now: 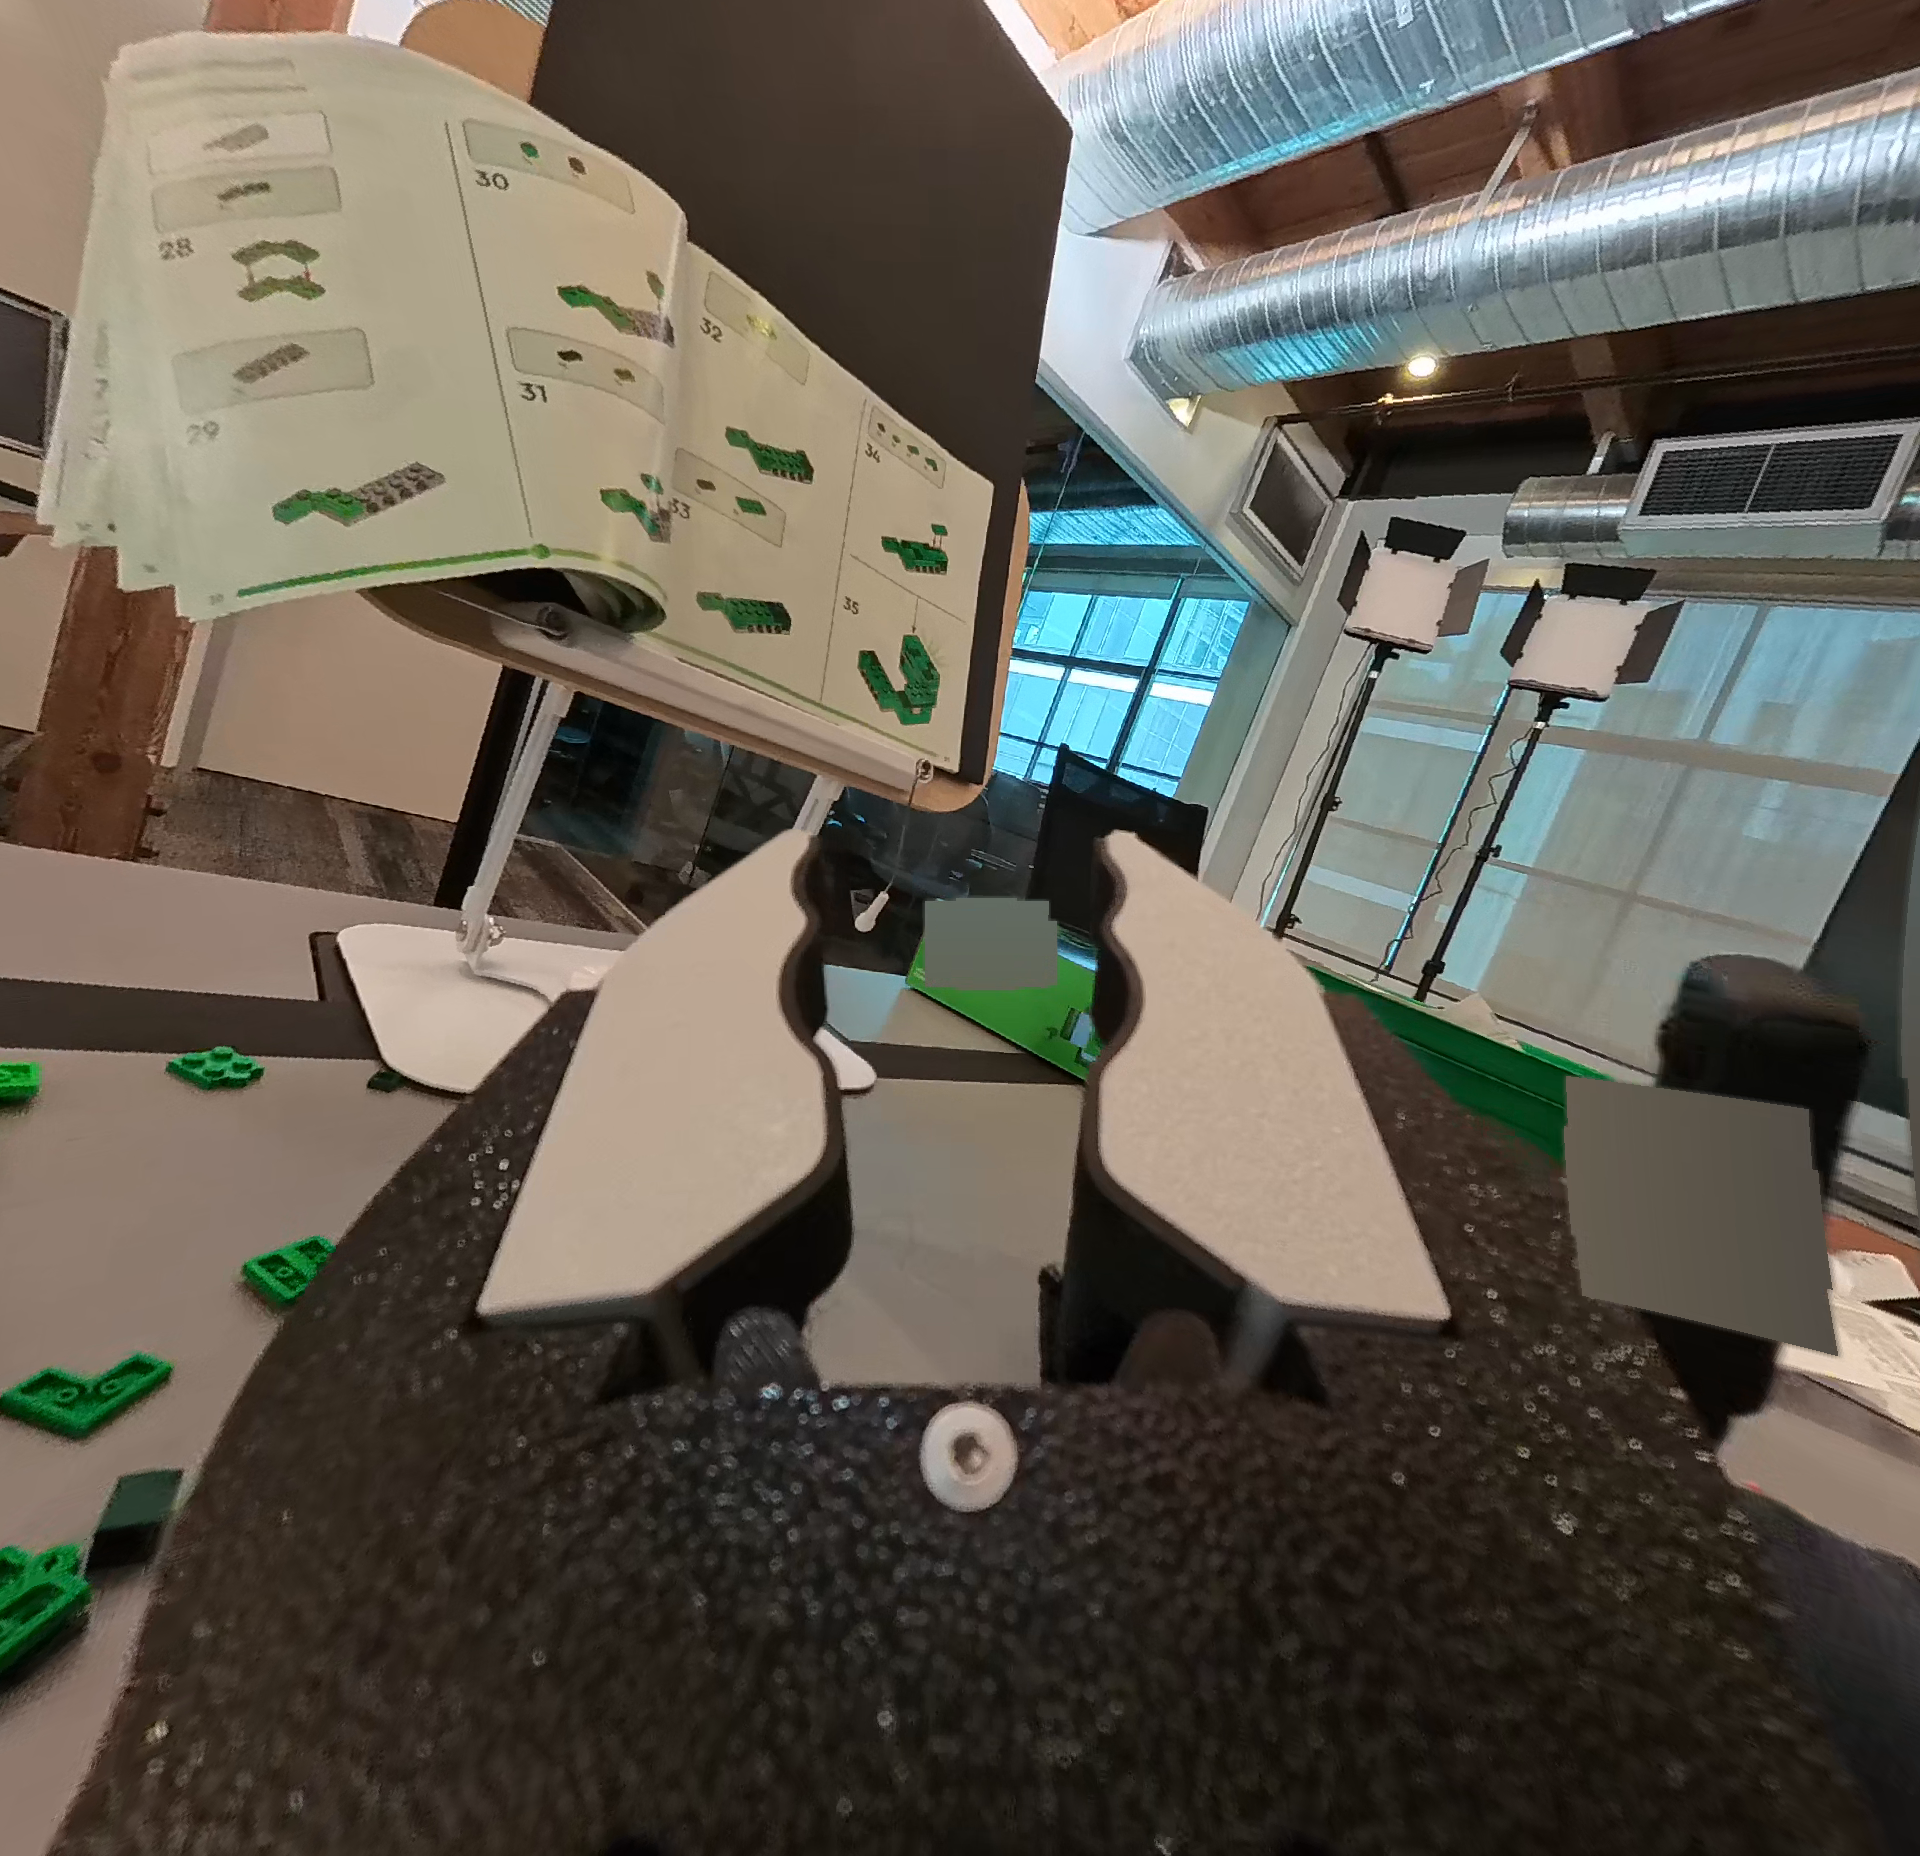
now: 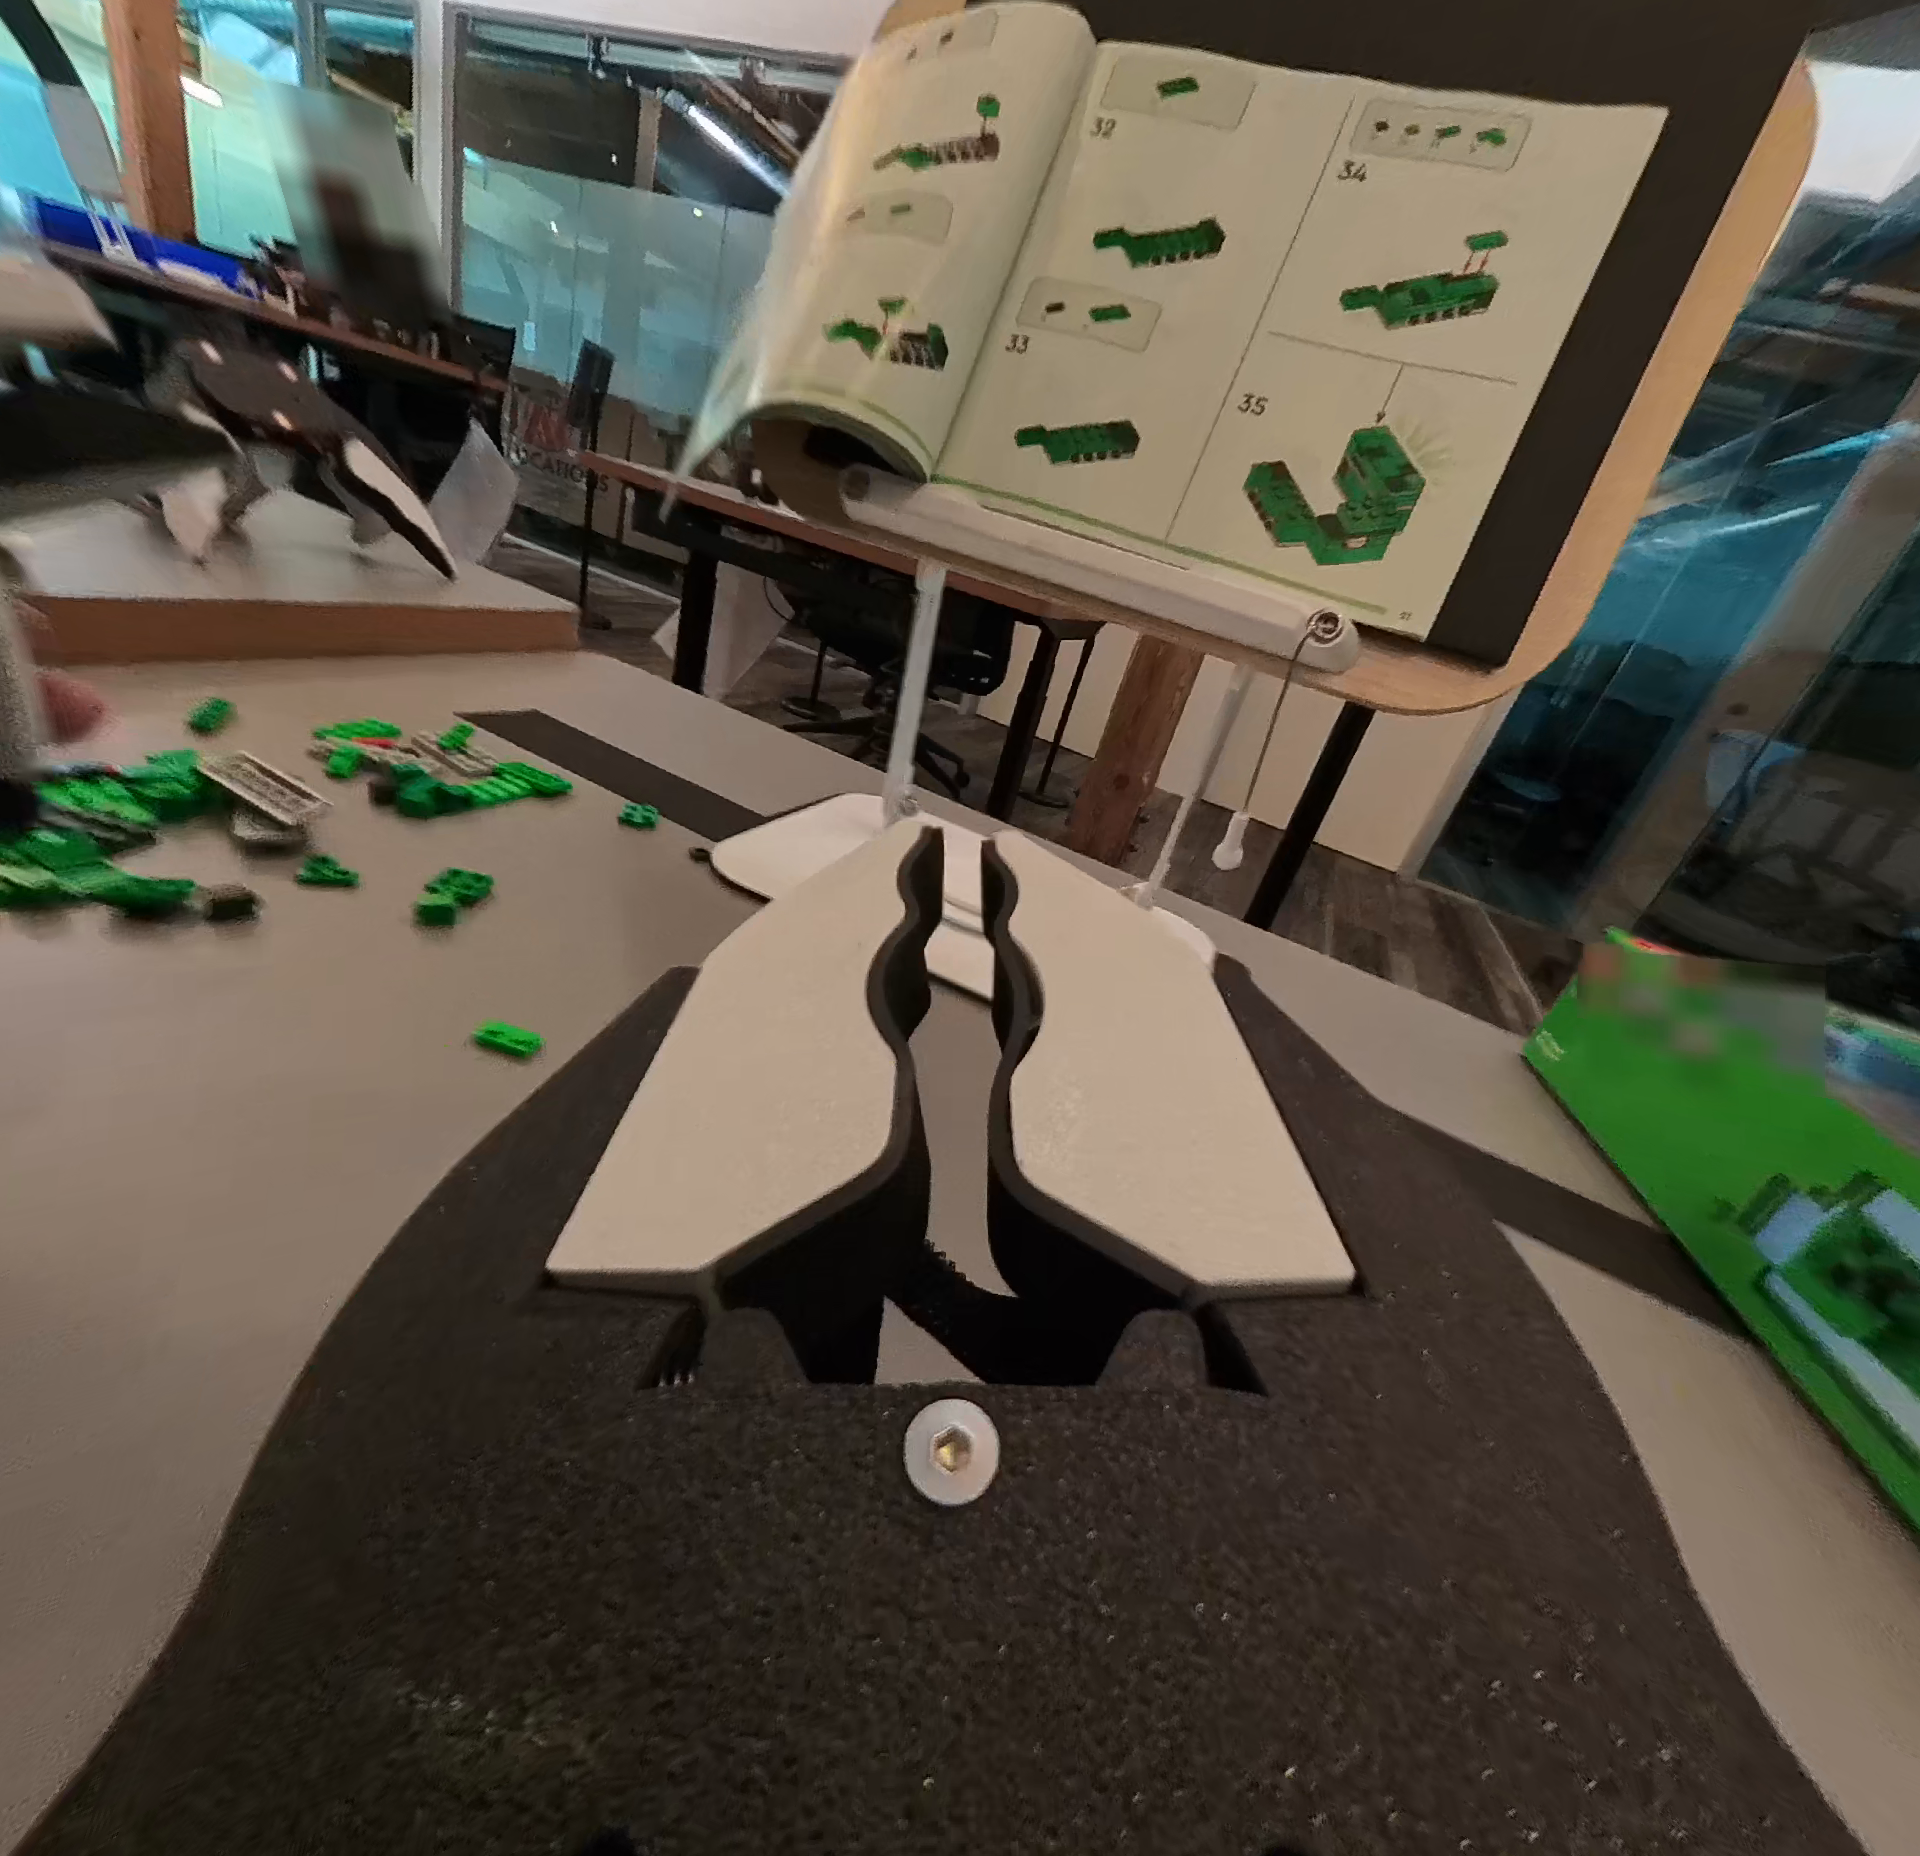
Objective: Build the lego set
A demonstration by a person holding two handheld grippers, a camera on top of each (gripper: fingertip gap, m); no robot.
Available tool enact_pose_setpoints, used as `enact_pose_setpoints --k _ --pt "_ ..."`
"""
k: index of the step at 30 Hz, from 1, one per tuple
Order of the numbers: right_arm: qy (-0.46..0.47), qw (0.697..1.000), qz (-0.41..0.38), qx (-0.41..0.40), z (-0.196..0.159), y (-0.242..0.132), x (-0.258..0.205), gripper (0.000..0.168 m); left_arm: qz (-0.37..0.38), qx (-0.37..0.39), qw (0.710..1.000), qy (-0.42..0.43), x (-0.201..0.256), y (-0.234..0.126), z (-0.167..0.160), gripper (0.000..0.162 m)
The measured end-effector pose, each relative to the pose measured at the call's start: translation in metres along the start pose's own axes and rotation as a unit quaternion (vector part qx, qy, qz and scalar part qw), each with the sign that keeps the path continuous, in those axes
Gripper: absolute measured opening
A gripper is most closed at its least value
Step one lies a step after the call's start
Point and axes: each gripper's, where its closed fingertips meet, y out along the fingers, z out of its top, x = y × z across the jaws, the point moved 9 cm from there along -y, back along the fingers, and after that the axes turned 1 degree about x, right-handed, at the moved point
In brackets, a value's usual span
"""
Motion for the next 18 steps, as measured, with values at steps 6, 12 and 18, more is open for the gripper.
enact_pose_setpoints --k 6,12,18 --pt "0.020 0.994 0.105 -0.023 0.025 -0.068 -0.050 0.010 0.000 -0.004 1.000 0.009 0.002 0.000 -0.001 0.048" --pt "-0.013 0.988 0.092 -0.124 0.025 -0.158 -0.032 0.014 -0.008 -0.013 1.000 0.019 0.006 0.002 -0.004 0.048" --pt "-0.070 0.957 -0.011 -0.280 0.018 -0.194 0.037 0.023 -0.010 -0.016 1.000 0.019 0.005 0.002 -0.005 0.048"
